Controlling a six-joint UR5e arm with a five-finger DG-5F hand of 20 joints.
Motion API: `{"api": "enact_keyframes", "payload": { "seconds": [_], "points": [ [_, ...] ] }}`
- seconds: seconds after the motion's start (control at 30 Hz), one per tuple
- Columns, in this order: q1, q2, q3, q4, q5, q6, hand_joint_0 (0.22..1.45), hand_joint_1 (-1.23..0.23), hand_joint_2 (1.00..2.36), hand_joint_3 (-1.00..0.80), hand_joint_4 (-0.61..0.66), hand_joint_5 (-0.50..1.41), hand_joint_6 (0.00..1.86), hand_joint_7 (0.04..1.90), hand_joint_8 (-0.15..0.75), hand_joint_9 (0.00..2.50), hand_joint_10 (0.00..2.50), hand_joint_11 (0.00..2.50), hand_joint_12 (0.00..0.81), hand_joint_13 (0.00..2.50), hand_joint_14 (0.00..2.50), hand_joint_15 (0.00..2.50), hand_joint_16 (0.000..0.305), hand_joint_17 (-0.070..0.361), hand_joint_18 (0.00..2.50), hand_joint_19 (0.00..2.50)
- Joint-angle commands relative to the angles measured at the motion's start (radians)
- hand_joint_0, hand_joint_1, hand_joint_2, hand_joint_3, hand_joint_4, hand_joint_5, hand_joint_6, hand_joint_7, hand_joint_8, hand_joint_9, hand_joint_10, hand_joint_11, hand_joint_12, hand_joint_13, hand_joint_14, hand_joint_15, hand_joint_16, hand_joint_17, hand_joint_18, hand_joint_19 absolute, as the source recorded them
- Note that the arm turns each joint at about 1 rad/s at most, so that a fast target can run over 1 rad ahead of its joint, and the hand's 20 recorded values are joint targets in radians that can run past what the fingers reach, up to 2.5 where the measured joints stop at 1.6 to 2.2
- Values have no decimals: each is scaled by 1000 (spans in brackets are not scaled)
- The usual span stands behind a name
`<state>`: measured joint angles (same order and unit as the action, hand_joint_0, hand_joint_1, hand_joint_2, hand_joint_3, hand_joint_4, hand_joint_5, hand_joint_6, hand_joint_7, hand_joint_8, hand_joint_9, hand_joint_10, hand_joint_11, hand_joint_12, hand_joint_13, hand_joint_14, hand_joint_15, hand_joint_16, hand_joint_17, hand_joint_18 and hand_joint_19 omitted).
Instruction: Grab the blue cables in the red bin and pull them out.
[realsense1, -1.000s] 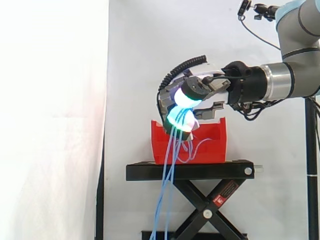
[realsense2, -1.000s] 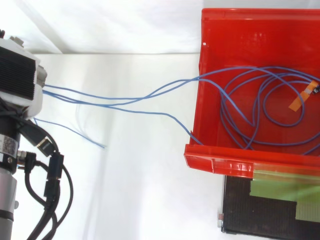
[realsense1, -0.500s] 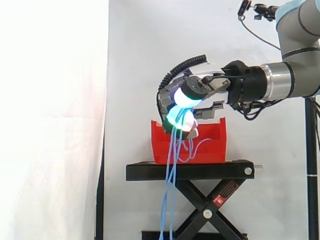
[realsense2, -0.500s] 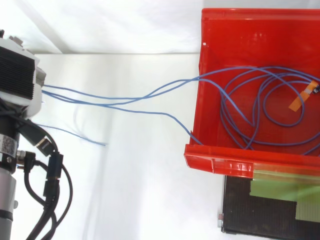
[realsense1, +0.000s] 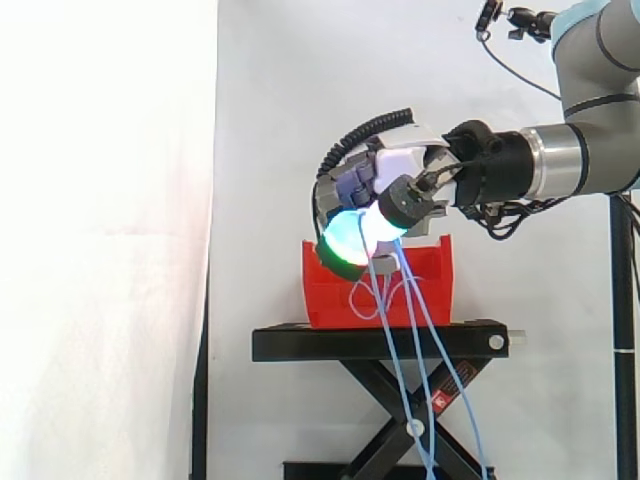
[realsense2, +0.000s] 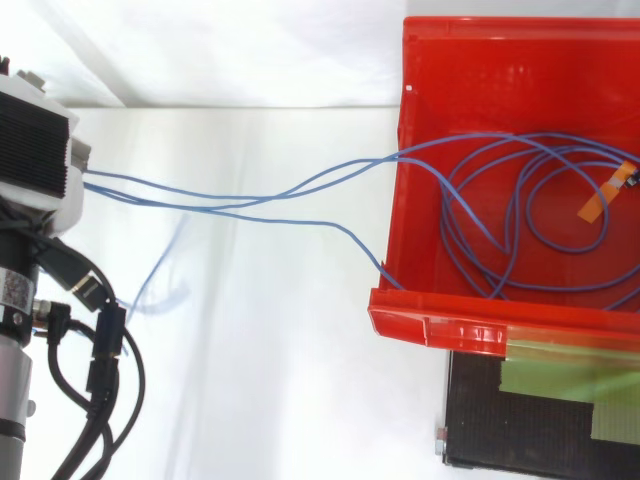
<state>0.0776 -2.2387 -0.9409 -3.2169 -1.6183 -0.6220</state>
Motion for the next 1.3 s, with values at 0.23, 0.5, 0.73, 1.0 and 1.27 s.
{"api": "enact_keyframes", "payload": {
  "seconds": [0.23,0.5,0.73,1.0,1.27],
  "points": [
    [1,1,1,0,0,0,824,-983,1008,-759,256,260,1212,303,320,0,2500,1157,320,279,2500,911,36,80,784,1966],
    [1,1,1,0,0,0,759,-929,1000,-1000,275,304,1191,318,325,0,2500,1097,322,304,2500,852,38,85,762,1885],
    [1,1,1,0,0,0,707,-861,1000,-1000,289,344,1177,318,335,0,2500,1071,335,330,2500,808,40,90,733,1746],
    [2,-1,1,0,0,0,659,-801,1000,-1000,301,400,1170,321,344,0,2500,1032,349,389,2500,765,44,99,744,1565],
    [2,1,1,-1,0,-2,643,-774,1000,-1000,303,448,1157,332,348,0,2500,1026,350,429,2500,740,45,102,767,1507]
  ]
}}
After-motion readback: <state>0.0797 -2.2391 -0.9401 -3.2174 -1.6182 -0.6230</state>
